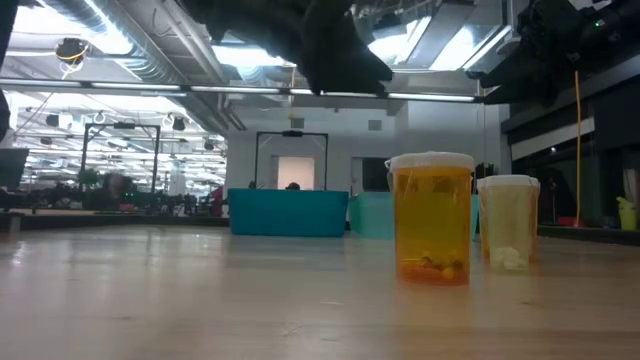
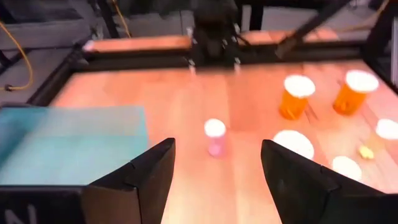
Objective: Pick and place medicine bottles into bin by pill shape (circle, oval)
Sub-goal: Put the pink pill bottle into the blue bin
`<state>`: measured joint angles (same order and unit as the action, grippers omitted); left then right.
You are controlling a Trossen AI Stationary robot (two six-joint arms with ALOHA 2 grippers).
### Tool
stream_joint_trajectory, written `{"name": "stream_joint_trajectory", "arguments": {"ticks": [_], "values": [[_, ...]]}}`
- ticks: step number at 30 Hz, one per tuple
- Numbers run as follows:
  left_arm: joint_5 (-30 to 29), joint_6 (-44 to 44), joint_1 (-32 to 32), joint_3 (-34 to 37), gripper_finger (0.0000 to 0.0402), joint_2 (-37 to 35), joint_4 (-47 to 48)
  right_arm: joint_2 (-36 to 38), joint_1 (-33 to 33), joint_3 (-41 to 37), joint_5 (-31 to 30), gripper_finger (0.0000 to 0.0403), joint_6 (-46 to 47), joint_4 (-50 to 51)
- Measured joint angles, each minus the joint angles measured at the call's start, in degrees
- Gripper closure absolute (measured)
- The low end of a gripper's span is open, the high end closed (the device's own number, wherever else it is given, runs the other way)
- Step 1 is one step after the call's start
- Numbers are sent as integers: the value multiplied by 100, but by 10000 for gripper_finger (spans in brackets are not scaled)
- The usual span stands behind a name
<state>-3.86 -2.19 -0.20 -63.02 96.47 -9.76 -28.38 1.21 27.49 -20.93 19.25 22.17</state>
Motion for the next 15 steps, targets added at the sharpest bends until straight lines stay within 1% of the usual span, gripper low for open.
{"name": "stream_joint_trajectory", "arguments": {"ticks": [3,6,9,13,15], "values": [[-256,15,-172,0,176,273,-54,2,-2,-2,0,163,2,-2],[-339,17,-217,2,177,611,-133,1,-1,-1,0,163,2,-2],[-340,17,-199,7,177,918,-605,1,-1,-2,0,163,2,-1],[-208,19,-52,7,177,1314,-1328,0,0,0,0,163,2,-2],[19,34,54,-93,177,1513,-1402,0,0,-1,0,163,2,-2]]}}
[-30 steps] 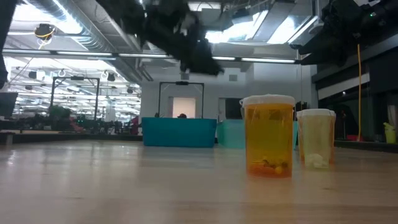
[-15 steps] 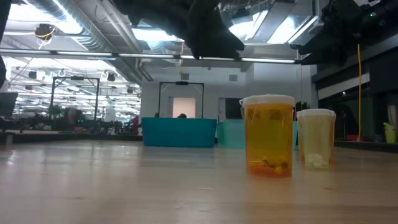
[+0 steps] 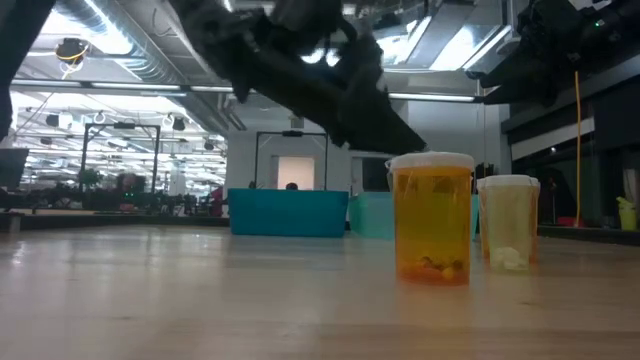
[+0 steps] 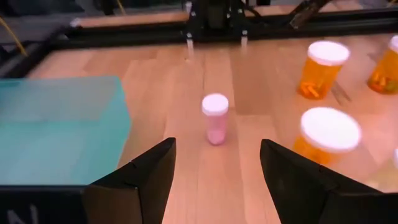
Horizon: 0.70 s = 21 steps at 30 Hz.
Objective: Pick and place medicine bottles into bin by pill shape (circle, oval)
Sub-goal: Put the pink pill bottle into the blue bin
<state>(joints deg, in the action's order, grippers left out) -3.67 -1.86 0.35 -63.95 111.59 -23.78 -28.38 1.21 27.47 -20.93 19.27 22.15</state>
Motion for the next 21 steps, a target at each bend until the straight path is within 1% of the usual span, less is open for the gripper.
{"name": "stream_joint_trajectory", "arguments": {"ticks": [3,6,9,12,14,19,21], "values": [[237,93,127,-430,177,402,169,2,0,0,0,163,0,0],[329,-36,196,-1046,177,776,507,2,-1,0,0,163,0,0],[336,-164,234,-1640,177,1047,1184,1,-1,-1,2,163,0,0],[340,-174,240,-2030,177,1202,1848,1,-2,1,2,163,-7,0],[342,-176,237,-2143,177,1263,1927,1,-2,-1,2,163,-9,0],[490,-178,251,-2163,177,1270,1907,0,-1,-1,-4,163,-18,-27],[491,-183,251,-2163,177,1270,1905,0,-2,-1,-148,163,-28,-250]]}}
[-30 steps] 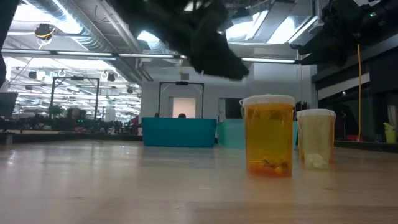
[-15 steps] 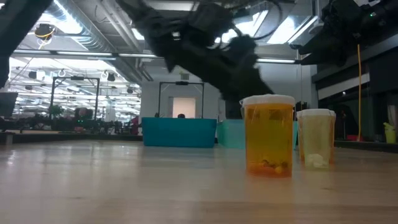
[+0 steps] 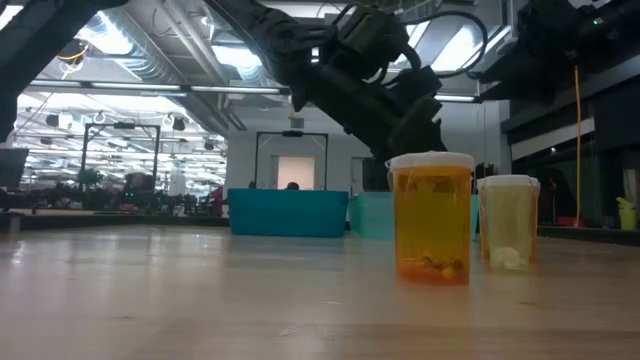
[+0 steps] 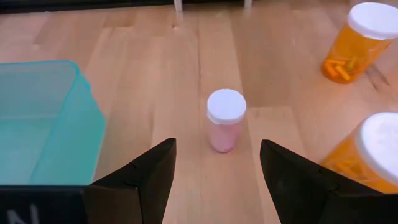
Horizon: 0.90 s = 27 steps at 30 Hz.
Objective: Pick and place medicine bottles into bin by pill shape (circle, oval)
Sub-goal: Put the pink pill bottle into the blue bin
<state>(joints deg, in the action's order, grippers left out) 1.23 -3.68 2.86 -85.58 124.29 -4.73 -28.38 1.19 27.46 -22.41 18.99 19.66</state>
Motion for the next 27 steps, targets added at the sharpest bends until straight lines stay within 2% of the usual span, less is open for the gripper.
{"name": "stream_joint_trajectory", "arguments": {"ticks": [6,12,14,16,18,22,27], "values": [[-2,2,-27,0,181,0,-2,64,0,0,-1174,163,-570,-892],[-2,6,-111,0,182,11,1,232,2,0,-2674,163,-879,-1382],[2,6,-123,-9,182,103,-122,332,2,0,-2927,163,-1083,-1615],[5,9,-124,4,182,164,-165,445,2,0,-2875,163,-1215,-1774],[1,9,-103,-107,182,345,-411,546,2,0,-2586,163,-1260,-1833],[114,9,-82,-347,182,671,-306,723,0,0,-2052,163,-1279,-1785],[335,6,-96,-684,182,852,-221,831,0,0,-1904,163,-1279,-1809]]}}
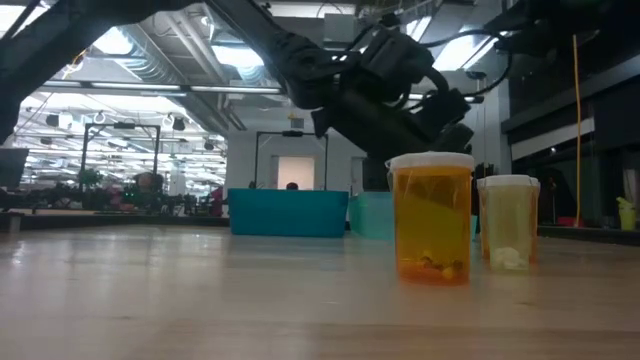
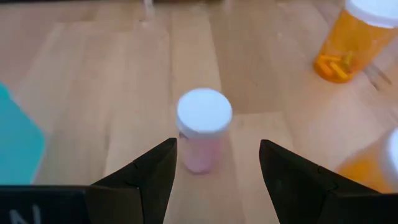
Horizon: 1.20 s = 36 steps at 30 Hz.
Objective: Pick and place medicine bottles into bin by pill shape (circle, oval)
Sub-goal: Put the pink pill bottle into the blue bin
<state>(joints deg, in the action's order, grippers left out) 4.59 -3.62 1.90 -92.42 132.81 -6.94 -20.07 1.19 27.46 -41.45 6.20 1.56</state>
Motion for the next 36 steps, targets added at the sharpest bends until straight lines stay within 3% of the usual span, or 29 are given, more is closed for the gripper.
{"name": "stream_joint_trajectory", "arguments": {"ticks": [36], "values": [[57,-143,106,-38,182,7,-498,8,2,0,13,163,-39,42]]}}
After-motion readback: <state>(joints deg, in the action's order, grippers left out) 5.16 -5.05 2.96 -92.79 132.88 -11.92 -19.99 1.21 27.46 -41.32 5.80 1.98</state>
